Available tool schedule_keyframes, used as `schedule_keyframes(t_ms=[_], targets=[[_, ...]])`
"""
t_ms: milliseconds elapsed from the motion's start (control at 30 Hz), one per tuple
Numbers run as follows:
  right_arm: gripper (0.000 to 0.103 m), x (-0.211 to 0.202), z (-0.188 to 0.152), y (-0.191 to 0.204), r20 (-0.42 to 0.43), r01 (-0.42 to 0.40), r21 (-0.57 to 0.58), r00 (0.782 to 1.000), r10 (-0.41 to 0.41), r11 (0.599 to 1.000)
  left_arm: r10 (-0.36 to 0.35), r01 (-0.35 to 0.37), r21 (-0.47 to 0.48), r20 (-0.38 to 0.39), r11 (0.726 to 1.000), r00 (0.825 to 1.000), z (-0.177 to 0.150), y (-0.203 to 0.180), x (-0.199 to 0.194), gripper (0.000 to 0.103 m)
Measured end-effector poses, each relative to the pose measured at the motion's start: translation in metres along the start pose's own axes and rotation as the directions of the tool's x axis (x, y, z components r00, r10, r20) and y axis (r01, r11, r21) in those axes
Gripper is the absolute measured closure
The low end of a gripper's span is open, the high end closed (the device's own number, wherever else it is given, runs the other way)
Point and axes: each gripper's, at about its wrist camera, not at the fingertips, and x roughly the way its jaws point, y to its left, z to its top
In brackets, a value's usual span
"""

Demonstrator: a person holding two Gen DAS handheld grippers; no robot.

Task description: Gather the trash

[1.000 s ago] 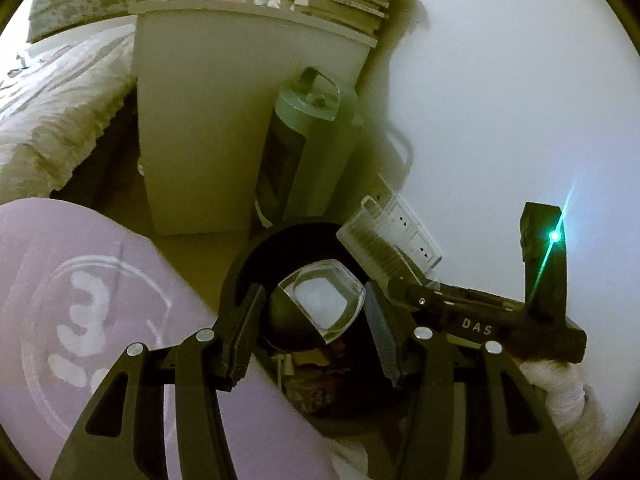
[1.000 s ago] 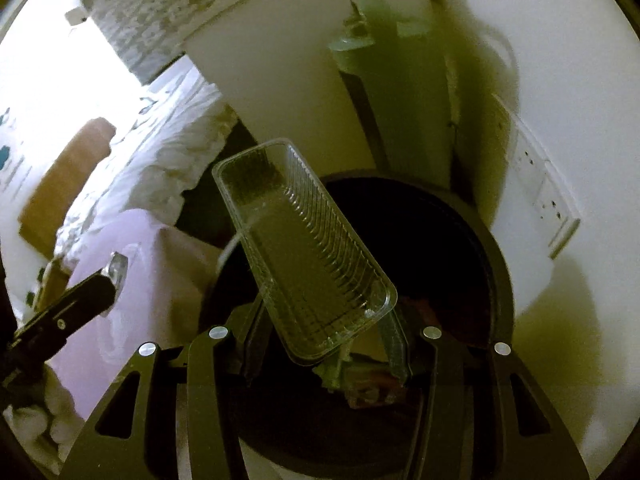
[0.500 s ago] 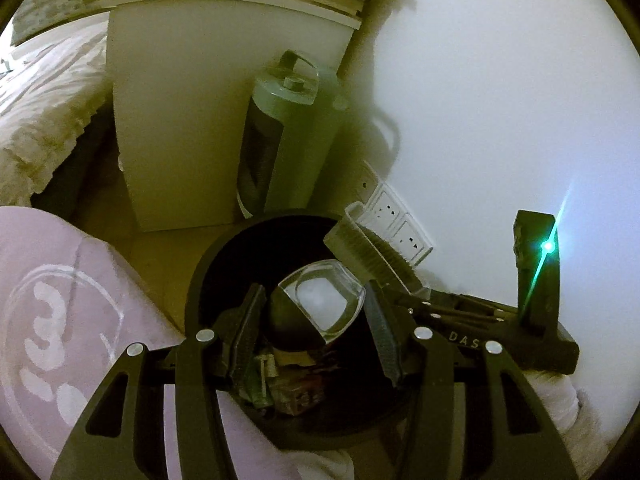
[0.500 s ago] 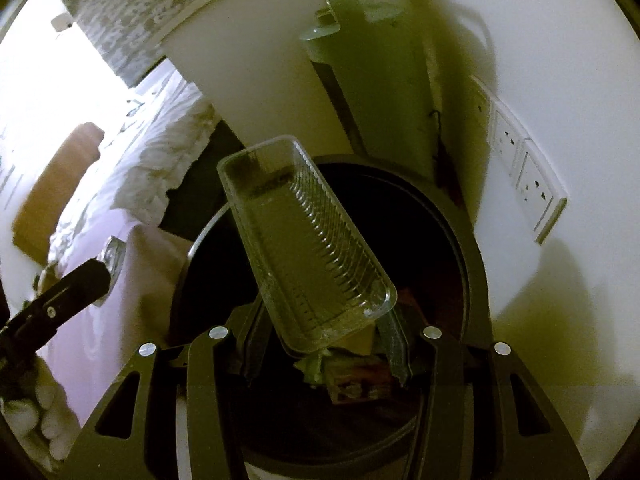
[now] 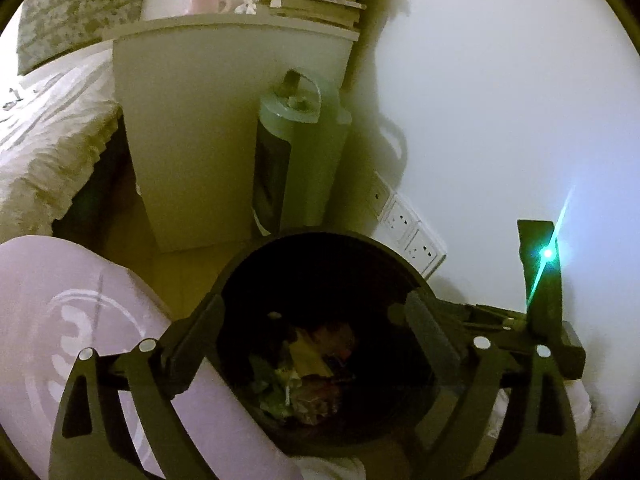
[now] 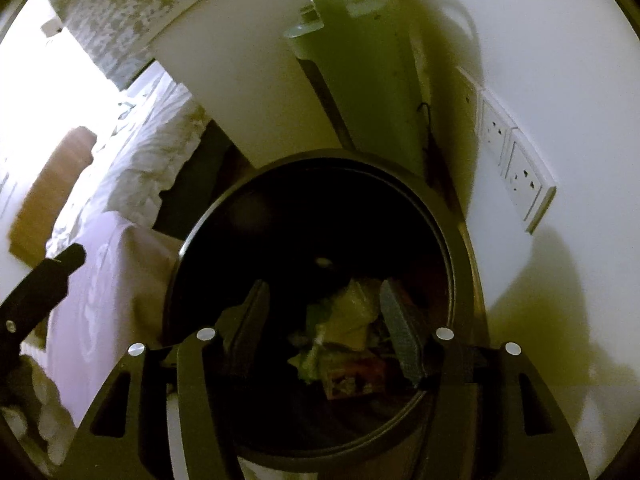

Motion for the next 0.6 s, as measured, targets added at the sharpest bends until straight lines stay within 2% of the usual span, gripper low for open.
schedule_keyframes(t_ms=[233,367,467,533,600], targets=[[0.044,-0.007,-0.006,0.031,0.009,-0.033,-0.062,0.999,0.034,0.998,0.055,-0.054,-0.016,0.067,0.998,0.996,-0.006,0.007,-0.038,0.006],[0.044,-0.01,-0.009,0.073,0.011,-0.076,-0.134,0.997,0.078,0.988,0.109,-0.104,-0.06,0.101,0.993,0.989,-0.017,0.023,-0.068,0.006],[0.044,-0.011,-0.013,0.111,0.006,-0.114,-0.202,0.993,0.118,0.973,0.188,-0.173,-0.121,0.126,0.977,0.974,-0.031,0.047,-0.099,0.006],[0.037,-0.01,-0.018,0.141,-0.001,-0.146,-0.252,0.989,0.15,0.957,0.24,-0.218,-0.16,0.129,0.963,0.962,-0.042,0.062,-0.116,0.006],[0.035,-0.009,-0.024,0.169,-0.009,-0.178,-0.296,0.983,0.183,0.939,0.295,-0.267,-0.198,0.129,0.943,0.947,-0.053,0.078,-0.134,0.006]])
